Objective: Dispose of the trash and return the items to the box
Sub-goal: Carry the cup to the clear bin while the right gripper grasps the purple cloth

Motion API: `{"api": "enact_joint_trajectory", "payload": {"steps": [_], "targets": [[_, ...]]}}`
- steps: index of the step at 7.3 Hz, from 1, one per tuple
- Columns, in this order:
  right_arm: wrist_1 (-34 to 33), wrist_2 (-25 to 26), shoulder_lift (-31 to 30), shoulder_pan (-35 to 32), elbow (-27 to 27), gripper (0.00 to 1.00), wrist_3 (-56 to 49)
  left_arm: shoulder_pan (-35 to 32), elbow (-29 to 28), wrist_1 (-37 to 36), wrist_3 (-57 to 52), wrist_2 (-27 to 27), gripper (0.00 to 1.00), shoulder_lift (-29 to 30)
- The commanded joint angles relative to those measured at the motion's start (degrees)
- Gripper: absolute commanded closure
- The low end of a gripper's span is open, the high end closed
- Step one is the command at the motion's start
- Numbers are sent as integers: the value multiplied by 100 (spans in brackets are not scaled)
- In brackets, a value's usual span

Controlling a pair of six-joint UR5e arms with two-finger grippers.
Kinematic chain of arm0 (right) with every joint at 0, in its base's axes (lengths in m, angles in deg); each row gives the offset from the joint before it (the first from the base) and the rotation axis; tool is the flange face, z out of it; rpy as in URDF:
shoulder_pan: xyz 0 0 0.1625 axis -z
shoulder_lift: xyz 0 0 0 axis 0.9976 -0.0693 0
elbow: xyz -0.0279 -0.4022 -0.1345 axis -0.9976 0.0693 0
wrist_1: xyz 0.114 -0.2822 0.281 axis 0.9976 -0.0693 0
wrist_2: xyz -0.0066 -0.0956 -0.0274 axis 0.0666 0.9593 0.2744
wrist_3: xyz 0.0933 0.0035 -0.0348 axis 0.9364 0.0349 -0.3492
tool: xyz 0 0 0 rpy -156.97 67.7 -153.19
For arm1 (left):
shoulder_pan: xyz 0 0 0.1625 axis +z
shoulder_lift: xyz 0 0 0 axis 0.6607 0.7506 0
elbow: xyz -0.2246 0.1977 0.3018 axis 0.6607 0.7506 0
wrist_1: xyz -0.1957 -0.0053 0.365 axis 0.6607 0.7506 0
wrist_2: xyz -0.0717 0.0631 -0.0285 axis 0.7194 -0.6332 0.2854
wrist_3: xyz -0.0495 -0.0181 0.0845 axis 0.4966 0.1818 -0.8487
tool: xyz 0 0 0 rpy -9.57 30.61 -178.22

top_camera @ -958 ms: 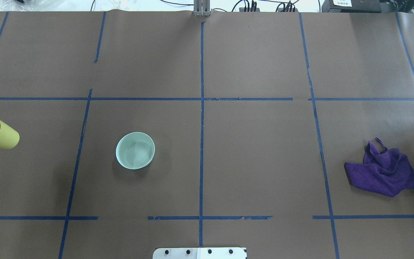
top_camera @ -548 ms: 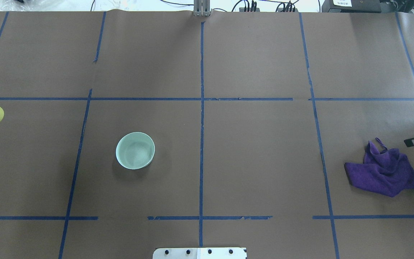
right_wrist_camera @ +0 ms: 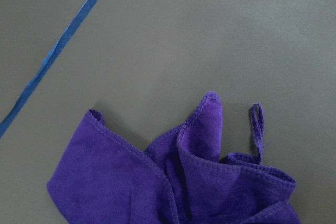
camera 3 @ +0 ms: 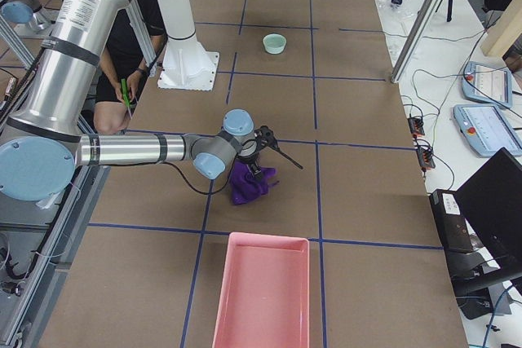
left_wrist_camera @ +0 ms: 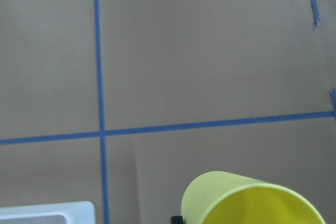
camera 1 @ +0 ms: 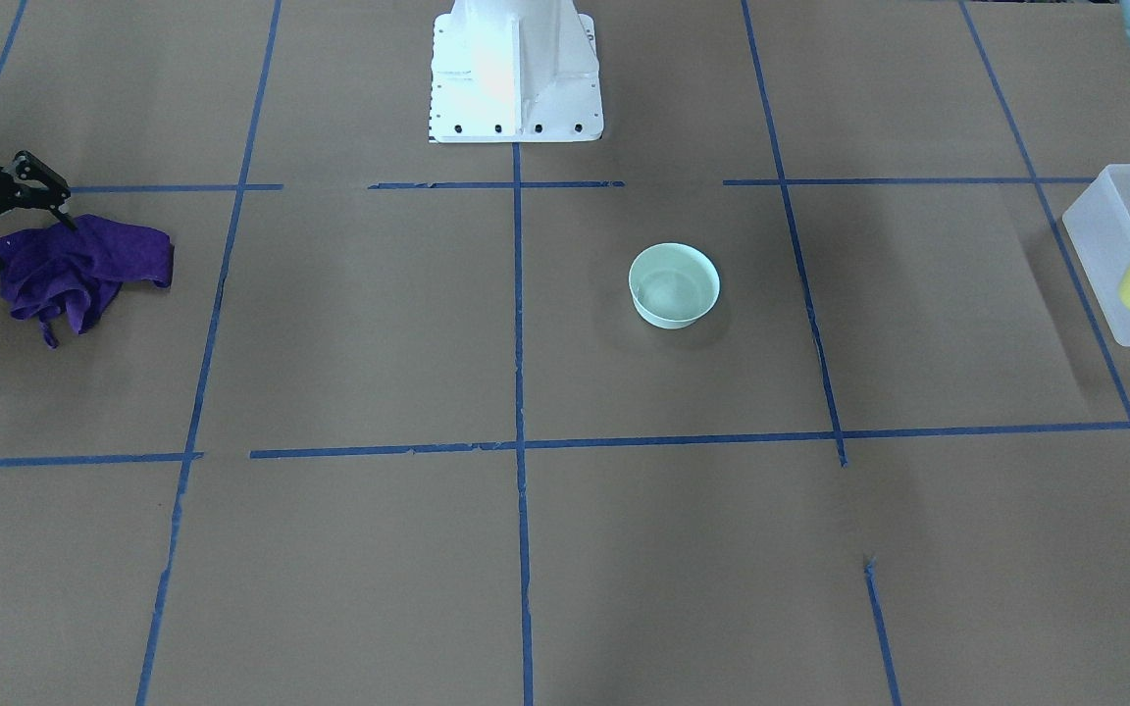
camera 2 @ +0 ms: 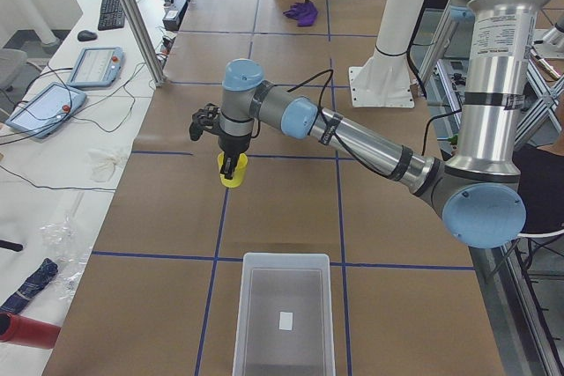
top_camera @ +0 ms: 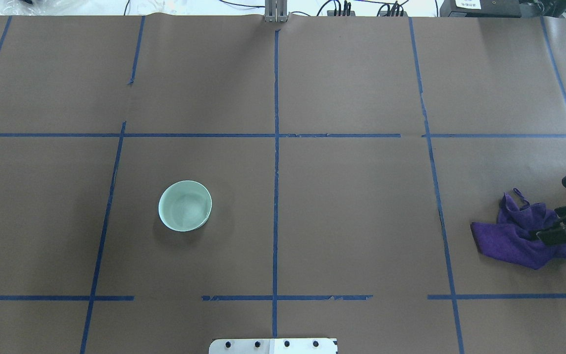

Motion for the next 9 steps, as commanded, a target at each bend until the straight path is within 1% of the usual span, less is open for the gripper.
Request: {"api": "enact_joint_trajectory", "payload": {"steps": [1, 3, 5, 6, 7, 8, 9], "targets": [[49, 361, -18, 511, 106, 0, 12, -292, -220, -60, -438, -42, 100, 68], [66, 388, 8, 679, 326, 0, 3, -337, -282, -51, -570, -51, 100, 69], [66, 371, -18, 715, 406, 0, -6, -608, -580, -51, -1026, -59, 100, 95], [66, 345, -18, 715, 406, 1, 3, -783, -816, -51, -1289, -59, 100, 199], [58, 327, -18, 715, 406, 37, 20, -924, -1054, -51, -1570, -59, 100, 287], [40, 327, -27, 715, 406, 83, 21, -995, -1160, -25, -1677, -216, 100, 288], [40, 327, -36, 706, 406, 100, 21, -1005, -1170, -8, -1739, -400, 100, 288]]}}
